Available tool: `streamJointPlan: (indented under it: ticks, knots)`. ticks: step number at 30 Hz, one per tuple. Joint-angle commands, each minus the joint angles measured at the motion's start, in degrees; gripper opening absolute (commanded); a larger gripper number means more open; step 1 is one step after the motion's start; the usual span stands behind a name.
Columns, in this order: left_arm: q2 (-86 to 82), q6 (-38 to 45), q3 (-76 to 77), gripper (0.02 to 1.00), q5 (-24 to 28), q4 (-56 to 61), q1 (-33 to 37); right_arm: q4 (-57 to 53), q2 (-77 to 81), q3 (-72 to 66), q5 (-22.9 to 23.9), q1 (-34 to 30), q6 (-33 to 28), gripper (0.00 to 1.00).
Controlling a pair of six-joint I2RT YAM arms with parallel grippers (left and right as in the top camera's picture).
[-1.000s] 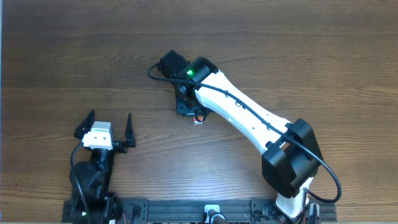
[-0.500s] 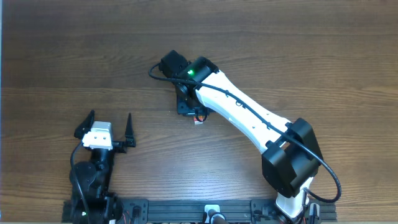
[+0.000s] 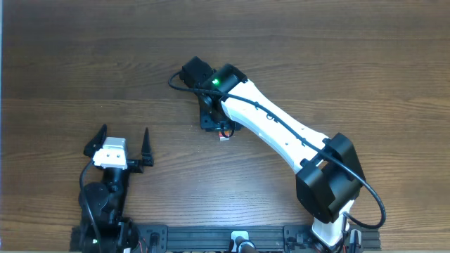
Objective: Stack Cubes
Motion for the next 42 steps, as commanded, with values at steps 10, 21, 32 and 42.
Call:
streamJointPlan:
  ticks: [10, 21, 32, 42]
  knots:
    - [-0.4, 0.6, -0.2, 1.000, 0.8, -0.2, 0.3, 2.5, -1.6, 0.1, 3.4, -2.1, -1.9, 0.991]
    - [-0.4, 0.6, -0.2, 0.998, 0.8, -0.2, 0.3, 7.8, -2.3, 9.6, 11.9, -19.5, -16.7, 0.991]
    - [-0.4, 0.6, -0.2, 1.000, 0.8, -0.2, 0.3, 12.1, -11.5, 7.6, 16.7, -39.0, -30.2, 0.993]
    - [-0.4, 0.6, -0.2, 0.998, 0.8, -0.2, 0.3, 29.4, -37.2, -21.2, 11.3, -44.2, -33.7, 0.991]
